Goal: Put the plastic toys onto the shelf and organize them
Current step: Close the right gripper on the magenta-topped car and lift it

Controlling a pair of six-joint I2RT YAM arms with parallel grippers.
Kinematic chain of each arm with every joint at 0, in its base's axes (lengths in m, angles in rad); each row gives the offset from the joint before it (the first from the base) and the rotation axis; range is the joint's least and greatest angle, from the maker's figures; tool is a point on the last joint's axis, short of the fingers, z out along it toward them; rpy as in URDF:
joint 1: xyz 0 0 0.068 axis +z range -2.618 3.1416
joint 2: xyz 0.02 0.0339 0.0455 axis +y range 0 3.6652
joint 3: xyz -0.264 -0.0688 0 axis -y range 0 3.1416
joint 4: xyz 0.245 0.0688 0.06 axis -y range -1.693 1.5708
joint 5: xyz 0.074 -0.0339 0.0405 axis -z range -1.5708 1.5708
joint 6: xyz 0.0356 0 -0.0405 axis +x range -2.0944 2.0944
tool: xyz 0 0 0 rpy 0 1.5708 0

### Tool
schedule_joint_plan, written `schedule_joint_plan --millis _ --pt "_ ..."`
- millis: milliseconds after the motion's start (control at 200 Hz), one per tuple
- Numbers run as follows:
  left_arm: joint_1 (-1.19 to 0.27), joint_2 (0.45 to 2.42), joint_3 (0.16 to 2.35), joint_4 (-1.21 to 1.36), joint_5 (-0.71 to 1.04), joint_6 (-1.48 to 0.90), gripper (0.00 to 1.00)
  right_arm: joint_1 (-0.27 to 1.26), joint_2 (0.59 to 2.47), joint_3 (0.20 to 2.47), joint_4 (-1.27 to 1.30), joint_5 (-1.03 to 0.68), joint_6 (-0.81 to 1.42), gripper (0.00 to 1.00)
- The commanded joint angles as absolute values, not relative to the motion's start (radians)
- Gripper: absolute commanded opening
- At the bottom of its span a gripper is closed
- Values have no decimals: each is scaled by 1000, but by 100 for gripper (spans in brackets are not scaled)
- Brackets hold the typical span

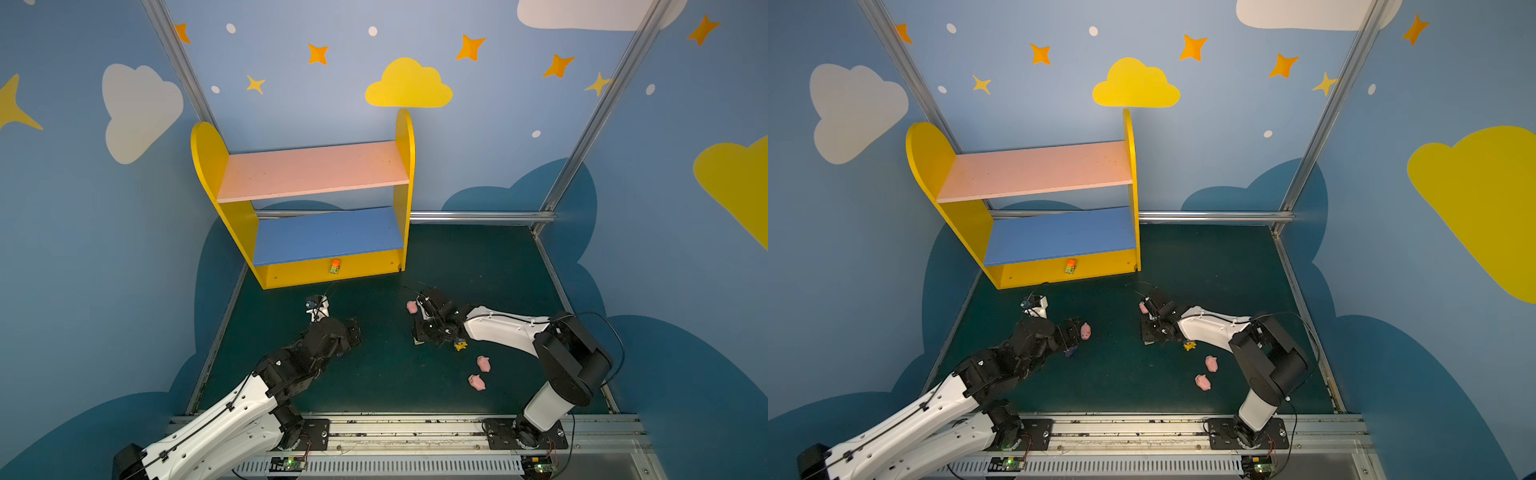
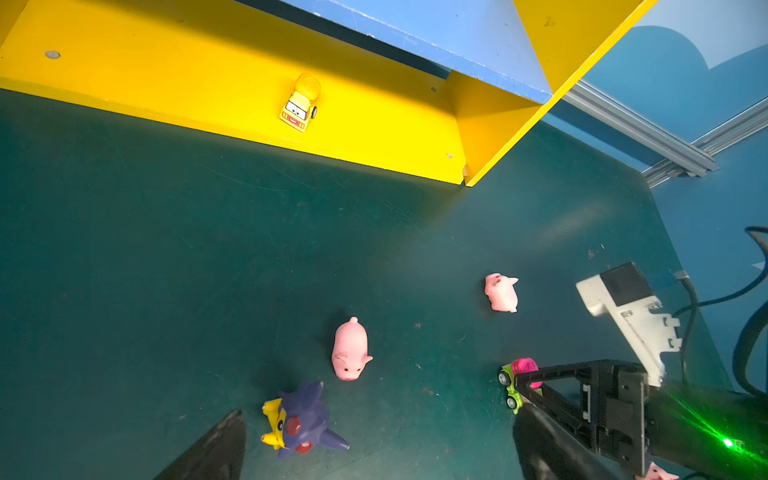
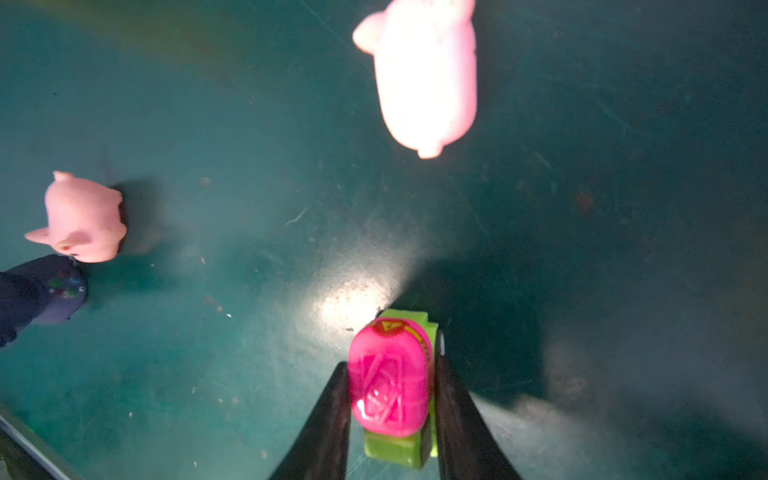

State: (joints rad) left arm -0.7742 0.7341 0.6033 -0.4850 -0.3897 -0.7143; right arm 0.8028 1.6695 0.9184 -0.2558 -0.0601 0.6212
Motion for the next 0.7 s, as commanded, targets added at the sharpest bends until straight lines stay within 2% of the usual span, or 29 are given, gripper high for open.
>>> schedule_joint_plan --millis 0,150,381,511,601,696 --pt "-770 714 588 -519 -396 -709 100 812 1689 933 -300 -44 641 34" --pt "-768 696 582 -526 -399 -709 100 821 1689 933 -307 -29 653 39" --pt "-768 656 567 -544 -402 -716 100 833 1693 946 -329 -11 661 38" --pt "-767 640 564 -555 -407 -718 100 836 1706 956 -351 0 666 32" --pt "-765 630 563 -562 -408 -718 100 840 1704 959 -354 1 671 24" --pt "-765 621 564 -569 -411 -718 100 841 1694 960 -354 2 681 23"
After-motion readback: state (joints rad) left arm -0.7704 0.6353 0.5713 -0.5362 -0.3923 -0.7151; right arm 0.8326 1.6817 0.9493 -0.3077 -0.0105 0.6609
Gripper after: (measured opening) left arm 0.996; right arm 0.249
